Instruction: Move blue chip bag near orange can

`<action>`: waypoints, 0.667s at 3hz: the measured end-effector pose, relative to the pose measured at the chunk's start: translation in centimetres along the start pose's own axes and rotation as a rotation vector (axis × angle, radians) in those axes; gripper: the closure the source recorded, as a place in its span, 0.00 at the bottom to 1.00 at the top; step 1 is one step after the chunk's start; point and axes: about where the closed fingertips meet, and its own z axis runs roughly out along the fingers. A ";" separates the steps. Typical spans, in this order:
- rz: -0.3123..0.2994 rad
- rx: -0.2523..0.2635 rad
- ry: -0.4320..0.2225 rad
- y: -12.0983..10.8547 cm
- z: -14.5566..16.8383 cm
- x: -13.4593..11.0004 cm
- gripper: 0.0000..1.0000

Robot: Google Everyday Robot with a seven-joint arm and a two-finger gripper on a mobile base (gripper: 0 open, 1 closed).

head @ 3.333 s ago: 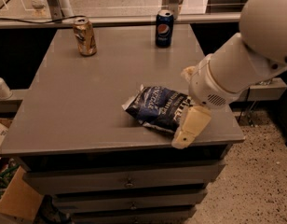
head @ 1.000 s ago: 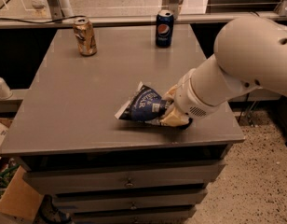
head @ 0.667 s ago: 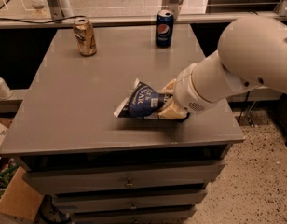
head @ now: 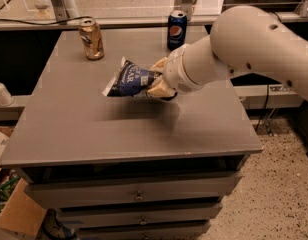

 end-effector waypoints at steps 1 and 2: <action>-0.024 0.025 -0.040 -2.3 3.5 -1.7 1.00; -0.056 0.046 -0.051 -4.7 6.3 -2.9 1.00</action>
Offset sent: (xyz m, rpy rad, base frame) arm 0.1143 0.0757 -0.0070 0.0160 -0.1317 0.0467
